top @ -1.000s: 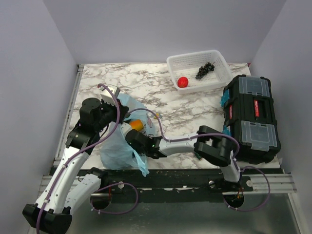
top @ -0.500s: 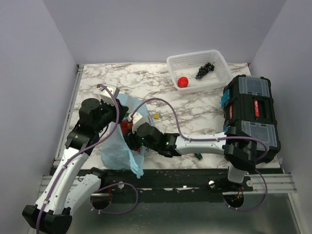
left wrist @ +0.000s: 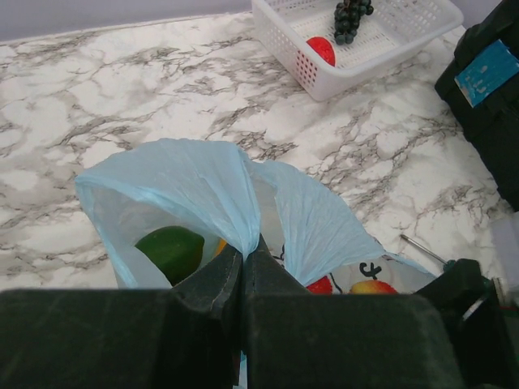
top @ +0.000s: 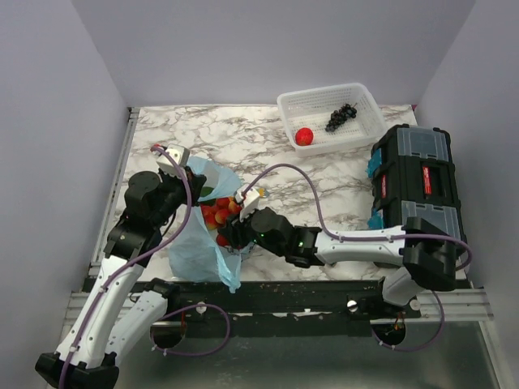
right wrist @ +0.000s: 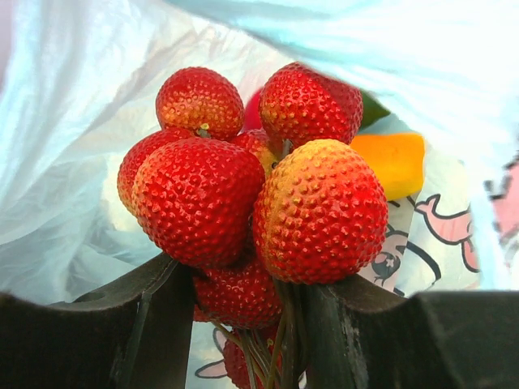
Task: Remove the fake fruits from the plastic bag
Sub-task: Take out the fake fruit from the plastic bag, then place the fake fruit in the bin.
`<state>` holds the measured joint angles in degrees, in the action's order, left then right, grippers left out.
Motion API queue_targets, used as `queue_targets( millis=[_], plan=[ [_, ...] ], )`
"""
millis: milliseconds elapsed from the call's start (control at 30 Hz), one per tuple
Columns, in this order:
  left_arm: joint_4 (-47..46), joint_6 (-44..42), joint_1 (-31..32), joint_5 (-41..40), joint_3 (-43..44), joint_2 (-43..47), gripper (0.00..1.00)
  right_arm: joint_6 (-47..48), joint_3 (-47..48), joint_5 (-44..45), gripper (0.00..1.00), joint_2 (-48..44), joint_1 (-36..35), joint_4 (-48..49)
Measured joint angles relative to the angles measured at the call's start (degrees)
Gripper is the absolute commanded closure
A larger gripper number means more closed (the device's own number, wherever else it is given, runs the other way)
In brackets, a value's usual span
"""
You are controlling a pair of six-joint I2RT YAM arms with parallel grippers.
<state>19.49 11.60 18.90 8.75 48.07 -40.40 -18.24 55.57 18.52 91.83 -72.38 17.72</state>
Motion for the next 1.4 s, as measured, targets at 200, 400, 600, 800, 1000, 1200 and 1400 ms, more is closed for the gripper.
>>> queue_targets(
  millis=[200, 400, 600, 800, 1000, 1200, 1400],
  plan=[
    [-0.1, 0.3, 0.0, -1.5, -0.1, 0.0, 1.00, -0.2, -1.9, 0.0, 0.93, -6.5, 0.0, 2.7],
    [-0.2, 0.5, 0.0, -1.6, -0.3, -0.1, 1.00, -1.1, -2.0, -0.1, 0.93, -10.3, 0.1, 5.3],
    [-1.3, 0.6, -0.1, 0.1, -0.3, -0.9, 1.00, -1.6, -1.9, -0.9, 0.93, -10.4, 0.4, 6.3],
    [-1.4, 0.6, -0.1, 1.9, -0.4, -1.7, 1.00, -0.9, 0.0, -2.2, 0.97, -10.5, 0.6, 6.9],
    [-1.3, 0.6, -0.1, 2.5, -0.4, -2.0, 1.00, 0.4, -0.4, -6.8, 0.99, -12.6, 0.8, 11.1],
    [-1.1, 0.6, -0.1, 2.5, -0.4, -2.1, 1.00, 0.4, -1.4, -6.6, 0.99, -15.4, 0.8, 14.5],
    [-0.9, 0.6, -0.1, 2.4, -0.4, -1.9, 1.00, 2.8, -1.4, -0.3, 0.99, -16.8, 0.8, 14.4]
  ],
)
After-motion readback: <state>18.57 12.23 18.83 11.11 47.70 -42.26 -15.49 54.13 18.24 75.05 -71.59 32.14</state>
